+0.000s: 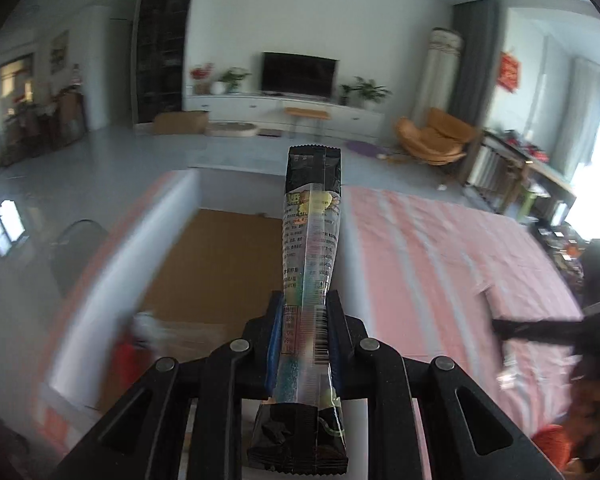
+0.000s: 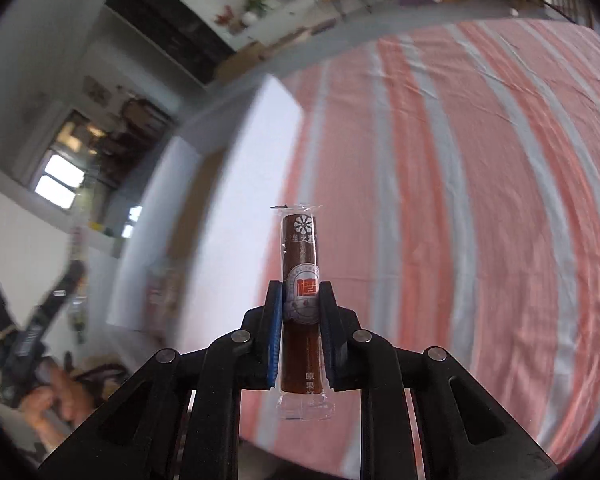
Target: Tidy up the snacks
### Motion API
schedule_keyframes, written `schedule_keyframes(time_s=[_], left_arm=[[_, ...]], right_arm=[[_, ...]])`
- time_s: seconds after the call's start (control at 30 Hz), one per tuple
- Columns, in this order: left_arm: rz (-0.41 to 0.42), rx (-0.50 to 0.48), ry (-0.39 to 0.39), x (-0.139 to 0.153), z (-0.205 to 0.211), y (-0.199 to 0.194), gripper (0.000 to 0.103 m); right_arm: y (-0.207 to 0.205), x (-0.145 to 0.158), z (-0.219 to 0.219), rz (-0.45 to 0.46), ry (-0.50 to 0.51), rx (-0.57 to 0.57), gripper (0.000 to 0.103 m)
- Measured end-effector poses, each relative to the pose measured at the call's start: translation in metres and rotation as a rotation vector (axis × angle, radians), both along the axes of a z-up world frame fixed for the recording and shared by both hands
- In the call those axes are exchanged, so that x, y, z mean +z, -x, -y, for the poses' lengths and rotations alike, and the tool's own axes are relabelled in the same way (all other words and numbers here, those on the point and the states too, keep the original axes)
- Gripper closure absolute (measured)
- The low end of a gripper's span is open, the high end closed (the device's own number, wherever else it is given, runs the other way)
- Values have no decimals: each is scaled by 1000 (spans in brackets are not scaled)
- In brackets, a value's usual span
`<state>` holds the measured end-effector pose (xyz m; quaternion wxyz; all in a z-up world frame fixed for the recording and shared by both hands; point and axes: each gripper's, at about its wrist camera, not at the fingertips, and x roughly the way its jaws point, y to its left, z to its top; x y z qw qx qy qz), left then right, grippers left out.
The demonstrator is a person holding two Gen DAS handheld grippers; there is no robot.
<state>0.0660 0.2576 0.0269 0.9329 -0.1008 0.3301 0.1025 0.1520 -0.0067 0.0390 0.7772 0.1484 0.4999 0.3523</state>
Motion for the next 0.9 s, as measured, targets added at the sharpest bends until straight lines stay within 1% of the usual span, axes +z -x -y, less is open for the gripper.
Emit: schedule_keyframes(time_s=[0.07,0.1,0.13,0.17,0.2,0.23,0.3,0.33,0.4,0.43,0.47,0.5,0.53,0.67,0.73,0.77,0.83,0.9], left_arm=[[-40,50,-40,-10,-20,-2,83],[-57,66,-59,-15,-26,-4,79],[-79,88,-89,-20,-31,-6,74],[-91,100,-105,-24,-35,-7,62],[-101,110,-114,-27,-38,-6,48],[-102,114,-116,-31,-39,-6,41],[-85,128,-127,-31,-40,1,18],[-71,133,-140,-31,-38,4,14],[-47,150,-197,-29,-34,13,3],[-40,158,-221,-30,-31,17,0],[-31,168,-249,-28,-25,17,0],[-20,174,-269,-25,-22,16,0],[-16,183,-280,-25,-19,17,0],[-90,271,-272,-22,-17,12,0],[-113,297,-296,-24,-14,13,0],[-140,306,-320,-26,-12,12,0],[-173,291,-335,-30,-10,14,0],[-203,260,-303,-33,-12,18,0]], right_arm=[[9,28,-46,51,-46,70,85],[14,39,-69,78,-57,95,84],[18,46,-90,107,-56,116,82],[20,49,-108,132,-39,127,76],[20,51,-124,162,-22,139,57],[21,53,-134,188,-14,142,50],[26,57,-146,235,8,142,49],[30,60,-148,253,7,147,49],[40,62,-143,304,3,161,49],[47,64,-142,345,23,162,49],[47,59,-144,367,45,168,43],[50,57,-144,384,74,175,35],[55,55,-144,395,108,176,34],[68,53,-147,405,199,174,33],[74,49,-148,402,245,178,31],[78,50,-149,400,259,181,31],[86,48,-154,392,291,193,31],[92,47,-156,381,322,205,31]])
